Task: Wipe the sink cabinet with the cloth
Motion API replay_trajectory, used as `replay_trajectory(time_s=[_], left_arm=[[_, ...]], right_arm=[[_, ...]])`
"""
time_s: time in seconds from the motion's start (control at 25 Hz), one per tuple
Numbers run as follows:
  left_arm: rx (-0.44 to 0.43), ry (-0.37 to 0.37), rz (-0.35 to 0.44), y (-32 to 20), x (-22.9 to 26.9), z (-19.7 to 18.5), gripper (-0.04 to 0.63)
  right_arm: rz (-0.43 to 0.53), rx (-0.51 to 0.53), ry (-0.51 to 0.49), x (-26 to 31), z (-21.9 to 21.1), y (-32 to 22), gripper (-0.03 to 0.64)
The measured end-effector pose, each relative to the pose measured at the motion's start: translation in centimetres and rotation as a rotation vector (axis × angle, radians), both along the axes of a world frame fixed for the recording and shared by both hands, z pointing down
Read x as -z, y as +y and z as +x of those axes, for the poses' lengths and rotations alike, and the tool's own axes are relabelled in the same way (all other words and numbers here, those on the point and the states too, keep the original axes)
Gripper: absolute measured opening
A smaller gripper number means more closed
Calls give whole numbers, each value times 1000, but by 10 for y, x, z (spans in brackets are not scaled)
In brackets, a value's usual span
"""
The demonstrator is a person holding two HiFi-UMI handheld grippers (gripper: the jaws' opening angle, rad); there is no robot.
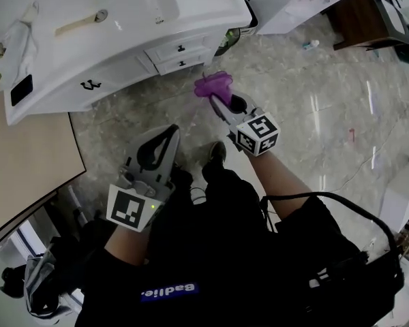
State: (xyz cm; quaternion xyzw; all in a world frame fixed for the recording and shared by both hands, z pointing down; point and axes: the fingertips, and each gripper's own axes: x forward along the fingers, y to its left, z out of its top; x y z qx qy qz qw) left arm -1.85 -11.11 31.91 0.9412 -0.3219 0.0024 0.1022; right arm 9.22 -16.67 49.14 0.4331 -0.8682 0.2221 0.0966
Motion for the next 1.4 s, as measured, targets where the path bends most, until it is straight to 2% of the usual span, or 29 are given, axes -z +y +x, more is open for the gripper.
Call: replay_trajectory(time_s=[0.2,0.44,0.76,1.12,1.4], left_arm=[[9,-47,12,-28,-63,14,5],[16,-49,7,-52,-123,22,5],[24,-53,4,-77,-202,23,5],[17,-44,34,-91,-266,20,5],[29,-41,58,-92,-307,6,5]], right_arm=[[-4,-88,52,-70,38,-68,61],[-37,-183,117,-142,77,-132,61],[16,-244,197,-183,104,-196,61],[93,-208,257,-197,80,-232,61],[171,-98,222,-188,14,-222,61]])
